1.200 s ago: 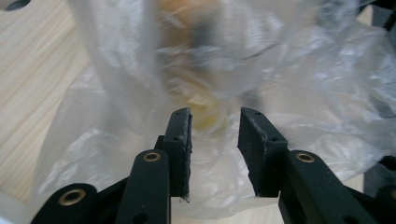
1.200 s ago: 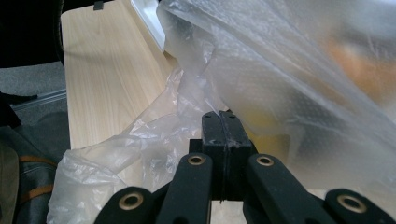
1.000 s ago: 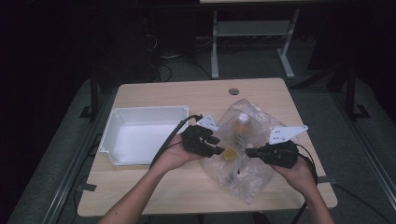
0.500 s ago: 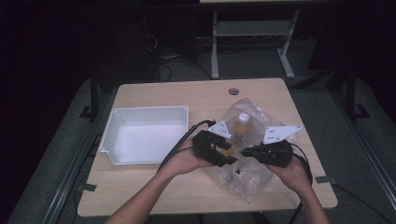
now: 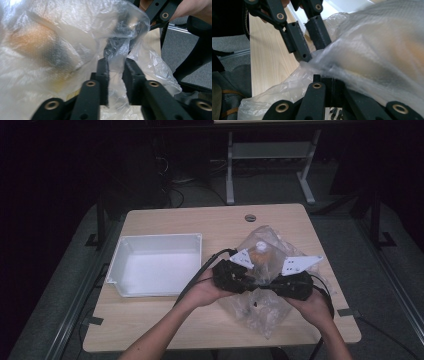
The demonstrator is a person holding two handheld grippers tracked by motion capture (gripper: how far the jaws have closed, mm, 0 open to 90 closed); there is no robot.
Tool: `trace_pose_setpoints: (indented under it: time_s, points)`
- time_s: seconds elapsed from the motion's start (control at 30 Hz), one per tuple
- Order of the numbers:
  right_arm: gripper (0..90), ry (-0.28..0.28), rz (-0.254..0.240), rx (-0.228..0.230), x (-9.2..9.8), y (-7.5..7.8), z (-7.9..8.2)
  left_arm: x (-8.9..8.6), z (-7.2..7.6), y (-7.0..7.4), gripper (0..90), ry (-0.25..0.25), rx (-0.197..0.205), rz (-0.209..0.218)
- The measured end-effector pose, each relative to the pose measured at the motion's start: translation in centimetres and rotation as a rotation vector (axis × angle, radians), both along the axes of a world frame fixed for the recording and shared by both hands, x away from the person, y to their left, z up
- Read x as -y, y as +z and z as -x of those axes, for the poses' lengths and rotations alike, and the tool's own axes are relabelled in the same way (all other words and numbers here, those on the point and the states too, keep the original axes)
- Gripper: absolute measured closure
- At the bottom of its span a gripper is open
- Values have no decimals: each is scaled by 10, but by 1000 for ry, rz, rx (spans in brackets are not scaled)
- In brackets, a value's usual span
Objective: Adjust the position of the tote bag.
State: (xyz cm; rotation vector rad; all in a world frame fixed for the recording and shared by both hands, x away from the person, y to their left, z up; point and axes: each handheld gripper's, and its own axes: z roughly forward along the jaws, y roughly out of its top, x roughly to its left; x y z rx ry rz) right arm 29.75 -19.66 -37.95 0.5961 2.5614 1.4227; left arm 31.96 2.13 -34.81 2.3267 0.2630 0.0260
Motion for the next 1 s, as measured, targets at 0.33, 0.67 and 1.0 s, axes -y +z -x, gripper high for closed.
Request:
trace_pose_setpoints:
  time_s: [0.33,0.67,1.0]
  points:
    - [798,-31,-11,-11,10,-1,0,1,0,-1,900,-1,12,-16]
    - [671,-66,-27,-6,38,5,8,-7,-4,-2,900,41,20,-32]
    - [602,-108,-33,5,64,12,6,-17,-7,0,900,55,24,-43]
